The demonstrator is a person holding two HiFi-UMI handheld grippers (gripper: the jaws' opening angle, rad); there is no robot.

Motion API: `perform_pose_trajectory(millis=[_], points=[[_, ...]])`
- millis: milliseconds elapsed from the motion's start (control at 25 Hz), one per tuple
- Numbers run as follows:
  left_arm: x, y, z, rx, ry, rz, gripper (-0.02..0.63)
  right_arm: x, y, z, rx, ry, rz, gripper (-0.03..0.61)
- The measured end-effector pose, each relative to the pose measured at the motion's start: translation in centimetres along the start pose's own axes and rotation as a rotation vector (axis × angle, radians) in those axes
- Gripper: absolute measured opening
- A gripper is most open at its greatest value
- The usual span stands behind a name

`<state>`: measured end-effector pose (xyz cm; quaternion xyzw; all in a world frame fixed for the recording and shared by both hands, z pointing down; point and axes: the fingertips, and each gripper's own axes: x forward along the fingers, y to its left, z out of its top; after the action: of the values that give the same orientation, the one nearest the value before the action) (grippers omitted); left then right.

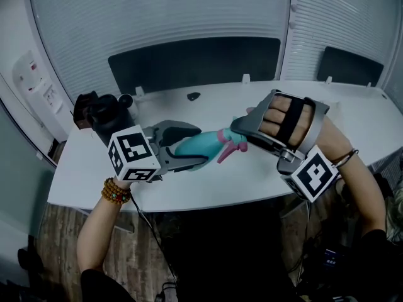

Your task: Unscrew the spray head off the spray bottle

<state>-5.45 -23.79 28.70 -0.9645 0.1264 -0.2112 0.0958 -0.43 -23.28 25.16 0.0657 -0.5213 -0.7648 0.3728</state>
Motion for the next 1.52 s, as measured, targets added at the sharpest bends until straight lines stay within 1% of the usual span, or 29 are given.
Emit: perform_pose_trajectory(millis=[80, 120, 160, 200, 240, 280, 320, 360, 400, 440, 480, 520, 560, 640, 680, 720, 800, 880, 920, 1000, 1040, 1120, 1200, 1280, 1360, 1440, 1520], points=[[-0.4, 0.8, -0.2, 0.012, -0.008, 0.047, 0.281, -0.5, -0.8, -1.4, 0.072, 0.025, -0.028, 0.104], [-0.8, 1.5, -0.5, 0.031, -0.001, 0.095, 0.281, -0.8, -1.0, -2.3, 0.15, 0.033, -0.041, 0.104], [-1.3, 2.4, -0.8, 0.065, 0.018, 0.165, 0.281, -1.1, -1.1, -3.3, 0.275, 0.03, -0.05, 0.103], [-1.9, 3.5, -1.1, 0.12, 0.051, 0.254, 0.281, -1.3, -1.1, -4.3, 0.462, 0.005, -0.048, 0.103], [-2.6, 4.4, -1.3, 0.204, 0.102, 0.354, 0.281, -1.3, -1.1, -5.0, 0.704, -0.051, -0.025, 0.103], [-3.1, 5.2, -1.3, 0.317, 0.172, 0.454, 0.279, -1.2, -0.9, -5.4, 0.978, -0.139, 0.022, 0.104], [-3.5, 5.7, -1.1, 0.452, 0.255, 0.546, 0.279, -1.1, -0.7, -5.5, 1.256, -0.25, 0.087, 0.104], [-3.7, 5.9, -0.7, 0.598, 0.338, 0.624, 0.279, -0.9, -0.6, -5.4, 1.505, -0.365, 0.161, 0.106], [-3.7, 5.8, -0.2, 0.738, 0.409, 0.686, 0.279, -0.7, -0.4, -5.2, 1.701, -0.465, 0.234, 0.137], [-3.5, 5.5, 0.4, 0.859, 0.462, 0.729, 0.279, -0.4, -0.2, -5.0, 1.832, -0.535, 0.296, 0.185], [-3.2, 5.1, 1.0, 0.951, 0.495, 0.756, 0.279, -0.1, 0.0, -4.9, 1.902, -0.575, 0.338, 0.192], [-2.8, 4.7, 1.5, 1.015, 0.514, 0.772, 0.279, 0.2, 0.2, -4.7, 1.932, -0.594, 0.362, 0.192], [-2.5, 4.4, 1.9, 1.053, 0.526, 0.783, 0.279, 0.5, 0.4, -4.5, 1.945, -0.609, 0.378, 0.192], [-2.0, 4.3, 2.3, 1.086, 0.547, 0.801, 0.281, 0.9, 0.3, -3.7, 1.96, -0.646, 0.408, 0.192], [-1.9, 4.4, 2.4, 1.096, 0.555, 0.807, 0.279, 1.2, 0.1, -3.2, 1.952, -0.653, 0.409, 0.192], [-1.7, 4.4, 2.4, 1.105, 0.561, 0.812, 0.279, 1.5, 0.0, -2.9, 1.924, -0.642, 0.388, 0.192], [-1.5, 4.6, 2.5, 1.106, 0.563, 0.823, 0.279, 2.1, 0.0, -2.7, 1.833, -0.579, 0.32, 0.19], [-1.4, 4.7, 2.5, 1.084, 0.552, 0.831, 0.278, 2.6, 0.2, -2.8, 1.776, -0.524, 0.287, 0.18], [-1.4, 4.7, 2.5, 1.07, 0.542, 0.829, 0.278, 2.6, 0.2, -3.0, 1.756, -0.509, 0.282, 0.101], [-1.2, 4.6, 2.4, 1.041, 0.531, 0.813, 0.278, 2.5, 0.2, -3.1, 1.691, -0.475, 0.282, 0.087], [-1.1, 4.5, 2.3, 1.023, 0.528, 0.8, 0.278, 2.5, 0.3, -3.1, 1.63, -0.439, 0.28, 0.084], [-0.7, 4.4, 2.0, 0.956, 0.505, 0.758, 0.276, 2.5, 0.3, -3.0, 1.442, -0.335, 0.26, 0.081], [-0.3, 4.3, 1.7, 0.837, 0.446, 0.694, 0.276, 2.4, 0.3, -2.7, 1.199, -0.217, 0.235, 0.08], [-0.2, 4.1, 1.5, 0.712, 0.377, 0.628, 0.276, 2.3, 0.2, -2.5, 0.932, -0.107, 0.215, 0.08], [-0.1, 3.8, 1.5, 0.601, 0.311, 0.568, 0.275, 2.2, 0.1, -2.2, 0.644, -0.008, 0.193, 0.08], [-0.2, 3.6, 1.5, 0.495, 0.251, 0.509, 0.275, 1.9, -0.2, -1.8, 0.354, 0.072, 0.155, 0.08], [-0.2, 3.3, 1.3, 0.381, 0.191, 0.435, 0.275, 1.7, -0.4, -1.5, 0.11, 0.134, 0.114, 0.078]])
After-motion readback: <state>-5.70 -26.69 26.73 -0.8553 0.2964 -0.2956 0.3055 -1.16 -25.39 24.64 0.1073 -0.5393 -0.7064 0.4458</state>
